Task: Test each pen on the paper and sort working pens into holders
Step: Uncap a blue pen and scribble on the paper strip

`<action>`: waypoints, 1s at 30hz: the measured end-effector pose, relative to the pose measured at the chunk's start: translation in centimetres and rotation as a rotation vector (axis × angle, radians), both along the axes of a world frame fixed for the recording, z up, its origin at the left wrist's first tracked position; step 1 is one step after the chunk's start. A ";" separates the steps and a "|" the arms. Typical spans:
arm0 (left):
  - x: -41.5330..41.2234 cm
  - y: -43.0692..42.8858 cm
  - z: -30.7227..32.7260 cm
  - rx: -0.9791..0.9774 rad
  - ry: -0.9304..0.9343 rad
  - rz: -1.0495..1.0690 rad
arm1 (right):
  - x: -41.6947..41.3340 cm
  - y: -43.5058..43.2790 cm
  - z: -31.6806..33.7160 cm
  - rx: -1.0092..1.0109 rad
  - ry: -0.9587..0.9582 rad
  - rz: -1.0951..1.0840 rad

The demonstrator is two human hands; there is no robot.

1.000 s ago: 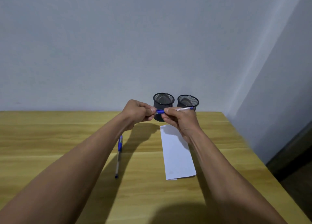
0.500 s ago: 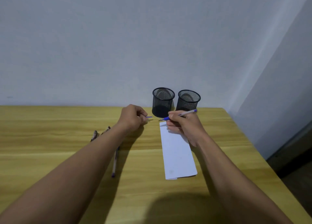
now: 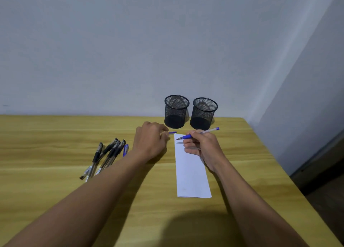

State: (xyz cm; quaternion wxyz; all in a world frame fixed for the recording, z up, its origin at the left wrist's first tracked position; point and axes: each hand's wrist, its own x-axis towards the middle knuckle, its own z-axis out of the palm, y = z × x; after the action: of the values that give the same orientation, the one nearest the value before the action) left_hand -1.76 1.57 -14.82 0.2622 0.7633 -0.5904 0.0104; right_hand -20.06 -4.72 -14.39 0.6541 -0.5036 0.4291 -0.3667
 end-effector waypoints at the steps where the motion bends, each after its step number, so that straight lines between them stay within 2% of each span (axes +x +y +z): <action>1: -0.4 0.9 -0.1 0.023 -0.012 -0.042 | 0.0 0.0 0.0 0.005 -0.011 -0.008; 5: -1.9 3.4 -0.4 0.221 -0.122 -0.164 | 0.2 0.1 -0.1 0.001 0.001 -0.051; 11: -2.8 4.0 0.2 0.322 -0.069 -0.163 | 0.2 0.6 -0.4 -0.133 0.109 -0.021; 16: -3.1 4.0 0.0 0.353 -0.073 -0.151 | 0.5 0.2 -0.6 -0.334 0.297 -0.026; 30: -3.0 3.8 -0.6 0.358 -0.089 -0.144 | 1.8 -1.5 -2.3 -0.402 0.333 -0.036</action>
State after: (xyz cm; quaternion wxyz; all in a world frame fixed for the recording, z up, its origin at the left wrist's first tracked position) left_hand -4.77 5.38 -15.43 0.0960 0.7522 -0.6469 -0.0801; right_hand -18.25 -6.25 -16.69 0.4547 -0.6690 0.4582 -0.3684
